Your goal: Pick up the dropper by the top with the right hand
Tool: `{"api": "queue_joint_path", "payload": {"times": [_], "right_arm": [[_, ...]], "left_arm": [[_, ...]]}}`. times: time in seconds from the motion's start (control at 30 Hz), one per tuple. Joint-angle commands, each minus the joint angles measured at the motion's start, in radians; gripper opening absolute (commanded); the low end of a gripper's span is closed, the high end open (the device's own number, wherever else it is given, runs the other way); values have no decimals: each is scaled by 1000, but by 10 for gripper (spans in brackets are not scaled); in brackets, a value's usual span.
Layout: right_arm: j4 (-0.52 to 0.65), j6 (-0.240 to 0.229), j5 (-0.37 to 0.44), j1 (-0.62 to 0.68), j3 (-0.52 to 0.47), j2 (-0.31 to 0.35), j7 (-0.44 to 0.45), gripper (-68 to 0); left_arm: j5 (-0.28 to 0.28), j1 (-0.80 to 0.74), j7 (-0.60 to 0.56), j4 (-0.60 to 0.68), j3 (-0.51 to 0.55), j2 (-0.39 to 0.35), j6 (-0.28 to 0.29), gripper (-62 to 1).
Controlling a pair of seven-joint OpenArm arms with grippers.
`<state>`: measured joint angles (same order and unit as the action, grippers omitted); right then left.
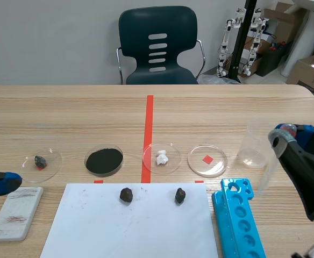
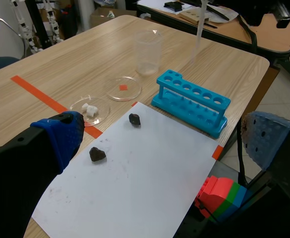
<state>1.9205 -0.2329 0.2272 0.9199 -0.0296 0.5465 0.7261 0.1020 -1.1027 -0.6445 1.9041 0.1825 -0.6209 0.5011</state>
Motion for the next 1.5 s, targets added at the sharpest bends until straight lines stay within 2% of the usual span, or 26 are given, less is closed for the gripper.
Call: {"api": "queue_joint_path", "payload": {"times": [0.0,0.2,0.4,0.67,0.8,1.47], "right_arm": [[34,0,-8,34,-15,4,28,-627],[99,-2,-76,165,-64,-67,53,-627],[107,-30,-163,239,-84,-162,79,-627],[106,-31,-240,249,-83,-270,77,-627],[107,-31,-251,249,-83,-311,77,-627],[107,-31,-251,249,-83,-325,77,-627]], "left_arm": [[9,-8,-16,8,-4,8,3,14],[9,-8,-16,8,-4,8,3,14],[9,-8,-16,8,-4,8,3,14],[9,-8,-16,8,-4,8,3,14],[9,-8,-16,8,-4,8,3,14],[9,-8,-16,8,-4,8,3,14]]}}
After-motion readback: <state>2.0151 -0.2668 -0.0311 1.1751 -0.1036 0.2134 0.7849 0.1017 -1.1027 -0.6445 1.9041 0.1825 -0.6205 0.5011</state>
